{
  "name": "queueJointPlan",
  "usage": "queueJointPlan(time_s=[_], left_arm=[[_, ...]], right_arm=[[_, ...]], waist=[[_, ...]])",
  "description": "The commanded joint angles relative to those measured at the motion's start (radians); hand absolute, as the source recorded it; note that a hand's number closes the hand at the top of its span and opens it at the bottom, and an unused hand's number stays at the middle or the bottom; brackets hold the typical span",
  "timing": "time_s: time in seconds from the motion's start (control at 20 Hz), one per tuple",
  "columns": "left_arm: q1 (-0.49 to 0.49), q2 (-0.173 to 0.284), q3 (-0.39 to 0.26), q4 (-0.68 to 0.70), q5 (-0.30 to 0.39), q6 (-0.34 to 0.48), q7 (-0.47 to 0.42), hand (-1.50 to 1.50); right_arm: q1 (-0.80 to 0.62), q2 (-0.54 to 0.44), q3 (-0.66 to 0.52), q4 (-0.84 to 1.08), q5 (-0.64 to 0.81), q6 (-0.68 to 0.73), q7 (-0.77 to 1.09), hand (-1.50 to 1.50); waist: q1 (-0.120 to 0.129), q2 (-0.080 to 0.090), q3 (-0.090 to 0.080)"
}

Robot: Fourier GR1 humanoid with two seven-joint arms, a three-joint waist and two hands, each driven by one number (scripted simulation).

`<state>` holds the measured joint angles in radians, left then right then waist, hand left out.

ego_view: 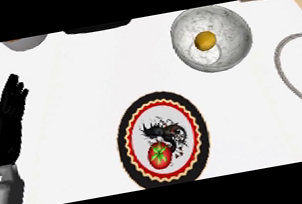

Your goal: Pick the lemon from the plate and place it in the bowl

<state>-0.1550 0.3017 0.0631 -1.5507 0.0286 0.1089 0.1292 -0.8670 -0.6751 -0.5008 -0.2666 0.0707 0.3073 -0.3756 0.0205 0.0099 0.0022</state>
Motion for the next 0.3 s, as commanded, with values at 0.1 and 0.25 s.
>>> queueJointPlan(time_s=[0.1, 0.25], left_arm=[[-0.025, -0.014, 0.004, 0.014, -0.01, 0.0, 0.005, 0.0], [-0.008, -0.023, -0.006, -0.016, -0.017, 0.001, 0.029, 0.0]], right_arm=[[0.058, -0.075, -0.032, 0.031, -0.043, 0.163, -0.077, -1.5], [0.035, -0.085, -0.045, 0.024, -0.069, 0.203, -0.065, -1.5]], waist=[[0.004, 0.001, 0.0], [0.003, -0.002, 0.0]])
